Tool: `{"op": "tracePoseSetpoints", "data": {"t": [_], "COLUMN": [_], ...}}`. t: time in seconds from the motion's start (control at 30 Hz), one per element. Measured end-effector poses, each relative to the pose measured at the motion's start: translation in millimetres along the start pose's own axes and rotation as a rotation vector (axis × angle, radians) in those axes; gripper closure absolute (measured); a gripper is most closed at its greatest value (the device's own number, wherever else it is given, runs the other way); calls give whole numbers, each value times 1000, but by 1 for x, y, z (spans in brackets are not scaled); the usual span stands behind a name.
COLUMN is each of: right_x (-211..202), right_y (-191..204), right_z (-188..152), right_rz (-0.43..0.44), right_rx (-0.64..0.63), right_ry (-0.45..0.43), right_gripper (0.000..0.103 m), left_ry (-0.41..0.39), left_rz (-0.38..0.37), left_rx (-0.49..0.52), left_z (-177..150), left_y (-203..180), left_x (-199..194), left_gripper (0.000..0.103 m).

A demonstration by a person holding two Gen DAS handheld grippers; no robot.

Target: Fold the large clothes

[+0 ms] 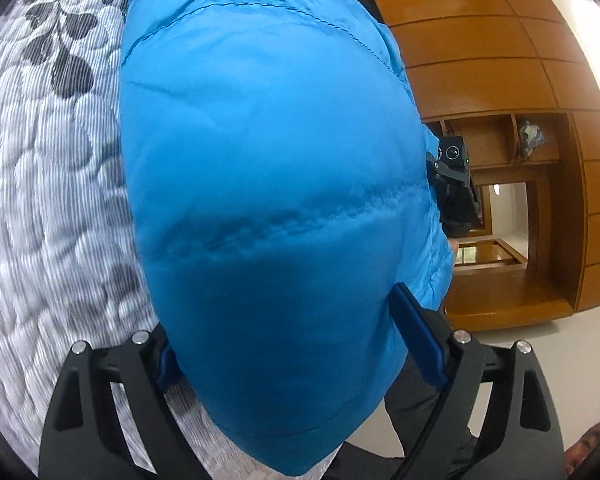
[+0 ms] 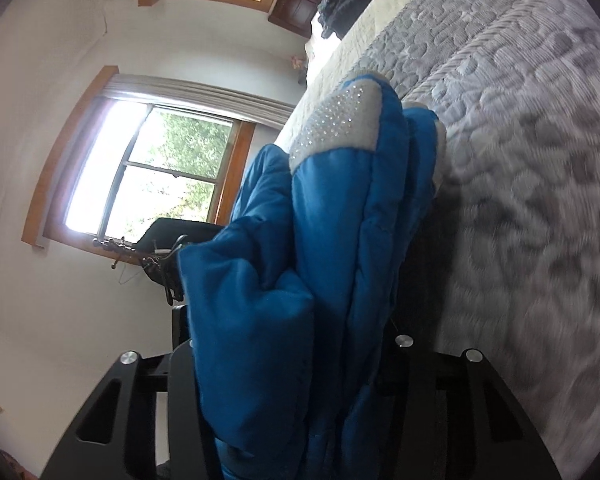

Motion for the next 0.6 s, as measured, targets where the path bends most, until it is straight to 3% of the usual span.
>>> {"op": "tracePoseSetpoints", "data": {"t": [0.2,0.37,0.6], "right_x": [12,45,127], "right_y": [28,60,93], "right_z": [-49,-105,-180], "right_rz": [8,24,73], "right_rx": [-2,-1,-18], "right_ry": [-38,-54,53], "right_gripper": [55,55,55], "left_ry": [23,23,-33], "left_rz": [5,43,80], "left_rx": [41,71,37], "left_z": [-43,-90,-152], "left_y": [-8,-3,30], "left_x": [-20,-64,-129], "left_gripper": [15,15,15]}}
Point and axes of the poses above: each gripper's, at about its wrist camera, not at the fingertips, and x roughly the way its jaws point, y to its left, z to its top, the point moved 10 cm from there along x, roughly the way its jaws point
